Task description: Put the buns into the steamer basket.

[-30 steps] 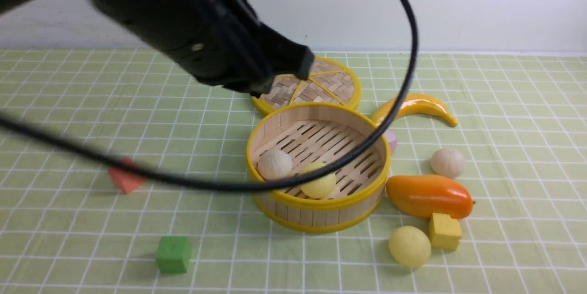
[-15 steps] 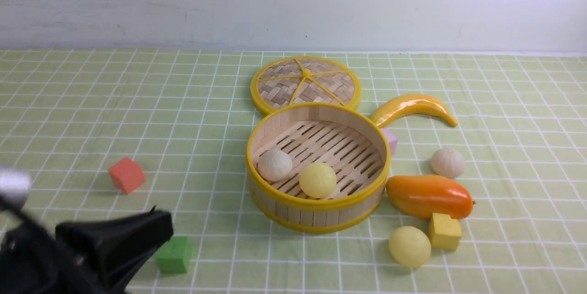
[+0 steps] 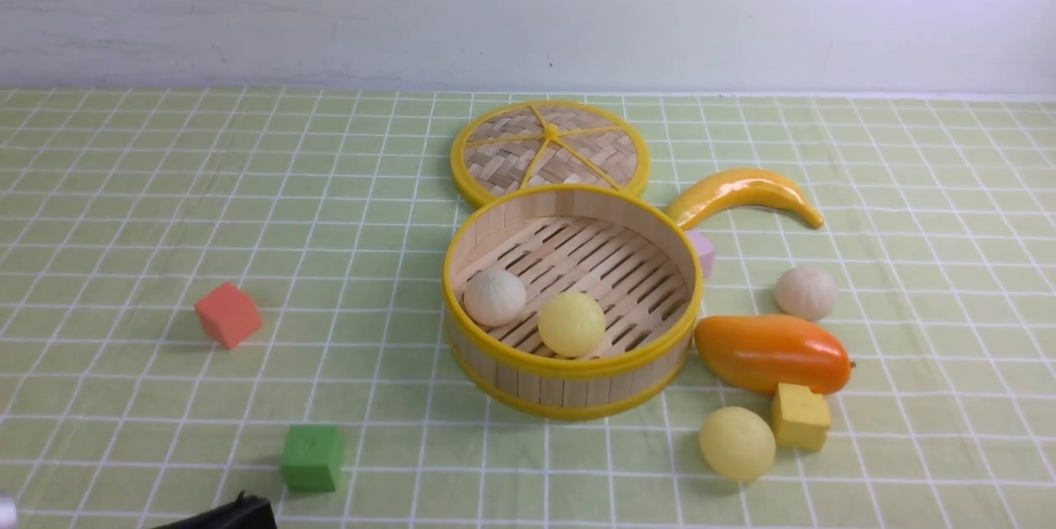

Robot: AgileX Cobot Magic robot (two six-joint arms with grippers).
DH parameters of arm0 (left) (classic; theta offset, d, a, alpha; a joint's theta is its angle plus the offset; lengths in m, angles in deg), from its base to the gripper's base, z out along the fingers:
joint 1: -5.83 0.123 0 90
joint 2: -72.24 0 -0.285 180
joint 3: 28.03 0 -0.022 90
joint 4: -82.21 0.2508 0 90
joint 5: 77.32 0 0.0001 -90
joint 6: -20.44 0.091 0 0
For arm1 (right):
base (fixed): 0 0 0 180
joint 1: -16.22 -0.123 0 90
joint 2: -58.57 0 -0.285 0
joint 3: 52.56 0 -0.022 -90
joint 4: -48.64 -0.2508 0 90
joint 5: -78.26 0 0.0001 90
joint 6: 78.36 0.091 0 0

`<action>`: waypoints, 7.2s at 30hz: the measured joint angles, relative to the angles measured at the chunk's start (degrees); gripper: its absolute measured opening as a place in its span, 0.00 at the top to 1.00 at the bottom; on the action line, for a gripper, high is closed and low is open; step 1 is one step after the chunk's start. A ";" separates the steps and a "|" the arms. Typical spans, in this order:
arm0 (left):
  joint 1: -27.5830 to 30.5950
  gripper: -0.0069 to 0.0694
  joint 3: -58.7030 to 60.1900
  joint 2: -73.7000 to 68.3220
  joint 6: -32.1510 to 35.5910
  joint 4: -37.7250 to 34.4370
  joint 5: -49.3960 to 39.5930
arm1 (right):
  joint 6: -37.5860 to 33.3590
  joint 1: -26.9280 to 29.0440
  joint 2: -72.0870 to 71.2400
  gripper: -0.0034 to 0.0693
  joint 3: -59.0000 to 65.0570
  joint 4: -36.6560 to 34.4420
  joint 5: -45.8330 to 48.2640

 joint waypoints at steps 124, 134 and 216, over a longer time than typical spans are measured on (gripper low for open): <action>0.00 0.85 0.00 0.07 0.00 0.00 -1.59 | -5.86 -26.83 113.35 0.24 -97.65 -9.72 26.09; 0.00 0.83 0.00 0.07 0.00 0.00 -1.59 | 4.01 -17.21 108.26 0.33 -97.48 0.00 34.22; 0.00 0.78 0.00 0.07 0.00 -0.02 -1.59 | -5.15 -25.24 93.57 0.60 -89.61 -13.77 36.11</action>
